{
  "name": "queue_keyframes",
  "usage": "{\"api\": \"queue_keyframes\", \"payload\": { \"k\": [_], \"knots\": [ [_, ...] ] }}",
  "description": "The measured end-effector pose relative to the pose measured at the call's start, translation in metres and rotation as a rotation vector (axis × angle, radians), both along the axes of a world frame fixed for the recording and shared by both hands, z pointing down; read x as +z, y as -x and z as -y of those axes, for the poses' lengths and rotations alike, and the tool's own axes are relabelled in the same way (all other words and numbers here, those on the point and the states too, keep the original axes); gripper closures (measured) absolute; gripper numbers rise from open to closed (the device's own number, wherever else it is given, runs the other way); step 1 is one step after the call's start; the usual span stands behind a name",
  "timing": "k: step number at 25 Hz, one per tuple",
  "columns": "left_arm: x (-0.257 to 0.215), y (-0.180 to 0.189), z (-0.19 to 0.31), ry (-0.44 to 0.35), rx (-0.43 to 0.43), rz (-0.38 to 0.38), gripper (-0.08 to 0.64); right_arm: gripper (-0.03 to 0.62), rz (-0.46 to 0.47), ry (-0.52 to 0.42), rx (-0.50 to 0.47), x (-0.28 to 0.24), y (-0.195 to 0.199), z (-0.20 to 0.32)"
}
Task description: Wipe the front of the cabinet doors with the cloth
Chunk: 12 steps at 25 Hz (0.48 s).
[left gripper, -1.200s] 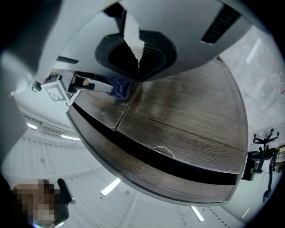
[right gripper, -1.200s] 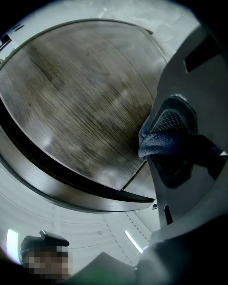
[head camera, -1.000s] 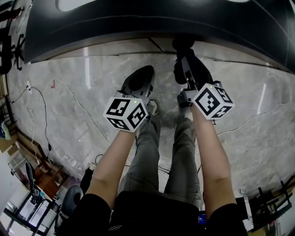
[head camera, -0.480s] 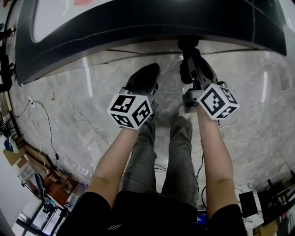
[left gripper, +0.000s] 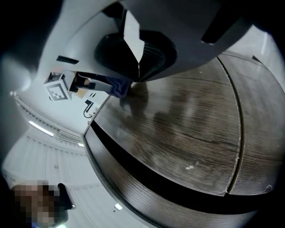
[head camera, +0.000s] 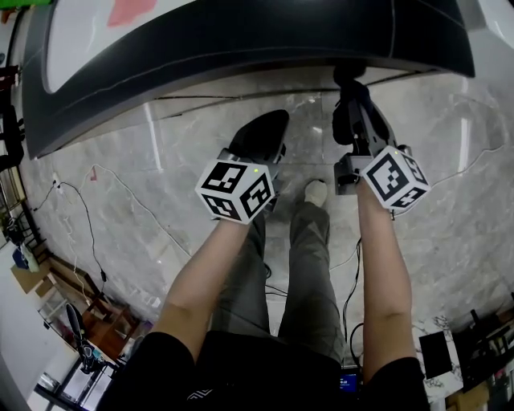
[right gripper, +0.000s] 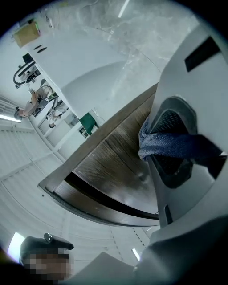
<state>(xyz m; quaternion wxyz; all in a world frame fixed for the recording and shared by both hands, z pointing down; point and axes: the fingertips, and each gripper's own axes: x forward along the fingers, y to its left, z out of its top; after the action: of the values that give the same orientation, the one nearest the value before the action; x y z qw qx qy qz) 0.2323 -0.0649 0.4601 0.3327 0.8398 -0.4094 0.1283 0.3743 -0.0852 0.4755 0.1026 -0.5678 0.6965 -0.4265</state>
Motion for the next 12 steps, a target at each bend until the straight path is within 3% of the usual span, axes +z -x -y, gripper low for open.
{"api": "queue_keyframes", "payload": {
  "k": [6, 12],
  "knots": [
    [0.002, -0.023, -0.005, 0.003, 0.014, -0.007, 0.551, 0.508, -0.013, 0.003, 0.011, 0.002, -0.024, -0.006],
    [0.001, -0.006, -0.004, -0.002, -0.010, -0.007, 0.551, 0.508, 0.019, -0.008, -0.036, -0.004, 0.008, -0.018]
  ]
}}
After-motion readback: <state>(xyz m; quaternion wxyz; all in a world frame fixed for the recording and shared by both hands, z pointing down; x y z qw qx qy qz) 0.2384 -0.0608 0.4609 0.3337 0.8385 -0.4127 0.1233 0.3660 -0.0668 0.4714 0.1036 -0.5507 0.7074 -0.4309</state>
